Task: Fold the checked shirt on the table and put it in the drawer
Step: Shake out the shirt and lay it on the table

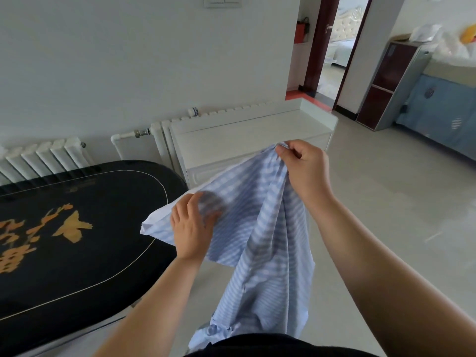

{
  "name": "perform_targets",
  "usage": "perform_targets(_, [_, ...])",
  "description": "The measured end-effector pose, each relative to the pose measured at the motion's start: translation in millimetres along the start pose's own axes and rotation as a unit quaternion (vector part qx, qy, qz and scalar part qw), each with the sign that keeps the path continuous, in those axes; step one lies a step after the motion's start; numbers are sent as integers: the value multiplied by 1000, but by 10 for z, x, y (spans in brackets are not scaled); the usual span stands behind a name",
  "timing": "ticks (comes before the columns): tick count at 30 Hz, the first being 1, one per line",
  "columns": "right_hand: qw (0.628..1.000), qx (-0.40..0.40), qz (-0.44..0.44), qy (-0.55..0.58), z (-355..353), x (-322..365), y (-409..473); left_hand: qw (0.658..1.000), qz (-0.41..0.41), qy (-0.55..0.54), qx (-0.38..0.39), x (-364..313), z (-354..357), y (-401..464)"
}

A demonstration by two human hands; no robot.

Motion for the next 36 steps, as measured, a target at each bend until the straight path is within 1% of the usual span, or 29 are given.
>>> perform_targets(2, [1000,-1,-5,6,40,28,-5,1000,18,12,12,-16,-5,43])
perform_targets(5, [1000,5,-5,-1,60,23,-16,998,-39,2,58,41,12,98])
perform_targets(7, [1000,2,0,-9,46,-13,-11,996,-52,11,78,93,28,85])
perform_targets(12, [999,-20,25,-19,-6,-162,43,995,-26,72,57,312,-22,-91])
perform_targets(17, [998,-34,33,-31,-42,-265,168,984,-47,135,106,727,-48,-156])
perform_targets(19, [997,-39,44,-41,-66,-319,238,981,-24,158,113,871,-82,-135])
perform_targets(22, [996,-46,51,-52,-97,-402,333,976,44,182,110,944,-171,-95])
perform_targets(24, [996,-55,54,-48,-129,-452,386,973,59,194,112,937,-220,-37])
perform_targets(27, [994,-68,63,-54,-212,-547,459,964,82,207,148,879,-260,82])
perform_targets(29, [992,-74,77,-63,-269,-624,501,949,140,213,183,862,-250,150])
perform_targets(31, [991,-76,85,-69,-312,-676,542,923,254,197,212,825,-251,162])
perform_targets(32, [990,-76,89,-74,-330,-689,568,901,329,175,222,785,-274,127])
perform_targets(33, [990,-77,92,-78,-349,-695,594,872,404,154,228,743,-300,76])
perform_targets(34, [989,-79,97,-80,-365,-705,624,842,463,143,237,698,-331,34])
perform_targets(35, [988,-81,104,-76,-379,-715,651,819,500,137,247,643,-355,18])
perform_targets(36, [988,-82,114,-69,-391,-739,679,803,521,133,257,586,-379,25])
Point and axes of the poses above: each hand's wrist, its own y-axis towards the middle knuckle, its own z-axis out of the palm, x = y × z, the point moved 3 cm from there along y, towards the middle knuckle, and after that the axes turned 7 degrees about -z, right-handed, at the moved point
